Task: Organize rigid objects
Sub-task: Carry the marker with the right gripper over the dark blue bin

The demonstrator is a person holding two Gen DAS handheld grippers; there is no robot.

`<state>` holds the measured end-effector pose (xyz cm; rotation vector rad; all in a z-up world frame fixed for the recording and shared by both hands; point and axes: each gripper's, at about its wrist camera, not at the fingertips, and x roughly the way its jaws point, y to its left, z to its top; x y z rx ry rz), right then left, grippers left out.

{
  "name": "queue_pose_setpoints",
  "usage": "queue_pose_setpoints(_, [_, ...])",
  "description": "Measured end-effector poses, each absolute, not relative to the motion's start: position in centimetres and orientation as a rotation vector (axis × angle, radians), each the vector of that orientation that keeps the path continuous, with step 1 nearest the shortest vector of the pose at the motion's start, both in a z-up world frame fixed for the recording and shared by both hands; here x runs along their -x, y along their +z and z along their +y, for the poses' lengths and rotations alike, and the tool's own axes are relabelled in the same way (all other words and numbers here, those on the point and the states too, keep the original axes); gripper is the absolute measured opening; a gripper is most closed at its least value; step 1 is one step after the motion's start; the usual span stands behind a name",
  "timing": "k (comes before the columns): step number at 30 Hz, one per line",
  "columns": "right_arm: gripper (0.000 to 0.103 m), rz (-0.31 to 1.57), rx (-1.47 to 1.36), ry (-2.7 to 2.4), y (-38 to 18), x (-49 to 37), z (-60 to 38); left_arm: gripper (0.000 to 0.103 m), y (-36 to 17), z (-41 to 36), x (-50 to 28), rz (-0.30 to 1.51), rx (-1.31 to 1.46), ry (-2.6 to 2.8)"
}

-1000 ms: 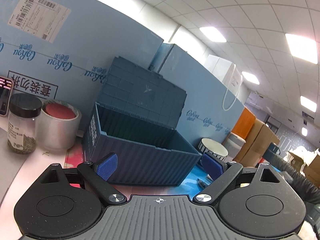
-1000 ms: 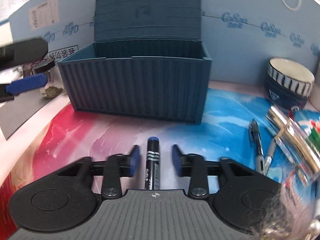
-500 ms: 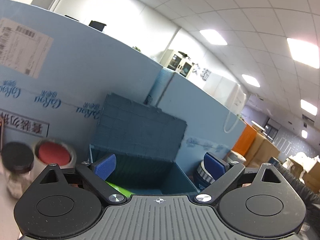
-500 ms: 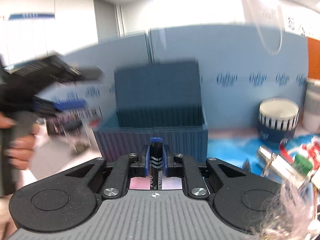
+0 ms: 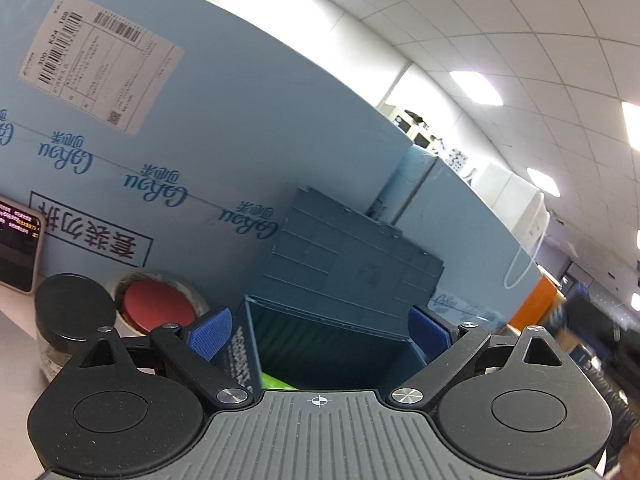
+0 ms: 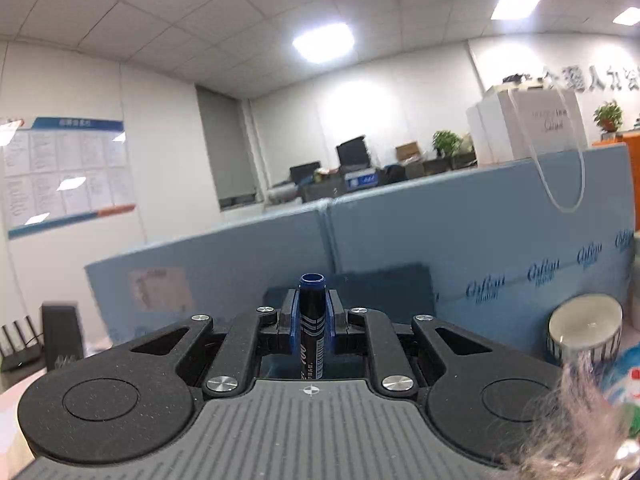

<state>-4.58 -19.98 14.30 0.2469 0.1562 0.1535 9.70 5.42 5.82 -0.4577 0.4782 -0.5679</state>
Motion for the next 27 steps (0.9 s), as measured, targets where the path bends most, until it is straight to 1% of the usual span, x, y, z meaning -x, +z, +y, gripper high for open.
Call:
queue_pose_setpoints(5, [0.013,0.119,-0.26,0.108,15.0,1.5,-19.8,0.097,5.3,5.9,-10.2,0.495,0.465,-0.548])
queue_pose_setpoints(11, [0.013,0.161,-0.218,0.059,13.7,-2.7,-18.6,0.097,4.6,6.4,-11.1,0.524,0.468,-0.524])
queue_pose_setpoints(15, [0.013,0.223,-0.2,0.033,11.9,-4.8,-18.2,0.097,4.4,6.5,-11.3,0.533,0.469,-0.517])
queue_pose_setpoints(20, [0.013,0.278,-0.115,-0.046,9.8,-6.4,-18.0,0.097,4.2,6.2,-11.5,0.551,0.454,-0.519])
queue_pose_setpoints(27, [0.013,0.324,0.052,-0.124,8.2,-7.5,-17.6,0.097,4.0,6.0,-11.6,0.557,0.447,-0.522])
